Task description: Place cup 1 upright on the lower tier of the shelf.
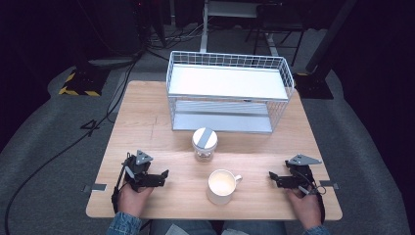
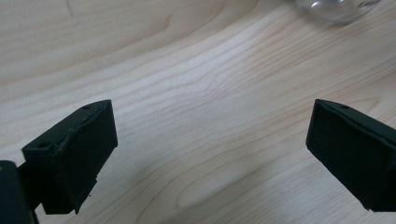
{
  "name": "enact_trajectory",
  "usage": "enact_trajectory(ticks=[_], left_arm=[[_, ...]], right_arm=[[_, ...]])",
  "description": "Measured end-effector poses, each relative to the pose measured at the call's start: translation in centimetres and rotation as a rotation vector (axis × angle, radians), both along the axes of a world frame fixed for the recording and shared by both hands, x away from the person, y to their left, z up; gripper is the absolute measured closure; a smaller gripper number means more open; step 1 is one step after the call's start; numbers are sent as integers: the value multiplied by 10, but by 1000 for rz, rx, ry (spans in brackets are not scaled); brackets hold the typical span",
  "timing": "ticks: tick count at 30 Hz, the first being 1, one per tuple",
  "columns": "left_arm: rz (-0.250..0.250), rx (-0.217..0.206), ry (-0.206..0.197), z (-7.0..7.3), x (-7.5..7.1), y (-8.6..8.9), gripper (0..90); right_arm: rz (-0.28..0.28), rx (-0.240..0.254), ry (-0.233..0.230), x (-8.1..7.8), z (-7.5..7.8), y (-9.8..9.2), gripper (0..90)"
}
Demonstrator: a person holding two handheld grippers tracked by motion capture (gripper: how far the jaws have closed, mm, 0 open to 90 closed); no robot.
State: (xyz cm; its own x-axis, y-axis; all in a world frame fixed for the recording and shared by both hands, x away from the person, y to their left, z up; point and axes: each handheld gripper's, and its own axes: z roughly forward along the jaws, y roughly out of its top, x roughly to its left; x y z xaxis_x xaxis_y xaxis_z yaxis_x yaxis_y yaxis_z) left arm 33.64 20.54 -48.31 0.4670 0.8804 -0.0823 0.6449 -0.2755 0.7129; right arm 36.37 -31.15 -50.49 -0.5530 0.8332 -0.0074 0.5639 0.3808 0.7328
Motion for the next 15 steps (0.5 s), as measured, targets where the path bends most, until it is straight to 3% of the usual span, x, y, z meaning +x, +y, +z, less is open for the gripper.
enact_trajectory(ticks=[11, 15], left_arm=[[-64, -49, -91, 16, 6, -19, 50], [-74, -92, -116, 18, 12, -28, 43]], right_arm=[[0, 0, -1, 0, 0, 0, 137], [0, 0, 0, 0, 0, 0, 137]])
